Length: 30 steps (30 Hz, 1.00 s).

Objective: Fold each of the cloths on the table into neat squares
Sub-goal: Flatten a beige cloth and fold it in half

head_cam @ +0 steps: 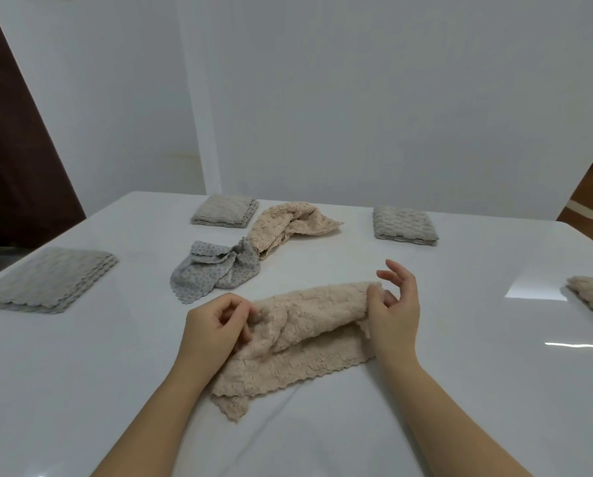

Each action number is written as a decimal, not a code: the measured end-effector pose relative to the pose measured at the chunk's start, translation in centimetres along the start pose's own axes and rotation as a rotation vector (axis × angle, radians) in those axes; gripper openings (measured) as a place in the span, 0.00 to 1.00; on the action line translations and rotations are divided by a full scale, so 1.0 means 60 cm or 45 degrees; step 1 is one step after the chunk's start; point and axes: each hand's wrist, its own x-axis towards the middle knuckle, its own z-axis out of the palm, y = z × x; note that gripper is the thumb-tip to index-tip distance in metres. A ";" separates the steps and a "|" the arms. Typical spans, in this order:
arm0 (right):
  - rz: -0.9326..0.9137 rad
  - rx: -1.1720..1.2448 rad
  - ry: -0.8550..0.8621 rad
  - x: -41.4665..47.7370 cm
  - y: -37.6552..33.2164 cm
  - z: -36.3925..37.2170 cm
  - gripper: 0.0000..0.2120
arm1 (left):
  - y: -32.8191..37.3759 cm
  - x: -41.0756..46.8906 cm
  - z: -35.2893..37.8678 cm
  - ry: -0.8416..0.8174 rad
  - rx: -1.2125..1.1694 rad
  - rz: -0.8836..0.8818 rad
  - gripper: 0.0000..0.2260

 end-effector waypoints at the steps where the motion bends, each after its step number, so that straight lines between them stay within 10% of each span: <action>1: -0.007 -0.033 0.010 0.001 0.002 0.000 0.19 | -0.006 0.001 0.000 0.066 0.122 0.014 0.09; 4: -0.007 -0.111 -0.031 -0.001 0.007 0.002 0.21 | -0.018 0.004 0.001 0.182 0.468 -0.012 0.01; 12: 0.057 -0.494 -0.319 -0.008 0.008 0.003 0.29 | -0.024 0.008 -0.002 0.125 1.118 -0.235 0.20; 19: 0.016 -0.569 -0.288 0.000 0.018 -0.002 0.20 | -0.021 0.013 -0.003 0.140 0.417 -0.186 0.13; 25: -0.540 -0.274 -0.083 -0.001 -0.009 -0.003 0.12 | 0.012 0.006 -0.007 0.271 -0.038 0.174 0.17; 30: -0.130 -0.579 -0.349 0.001 0.021 -0.003 0.15 | -0.011 0.010 0.000 0.165 0.277 0.070 0.24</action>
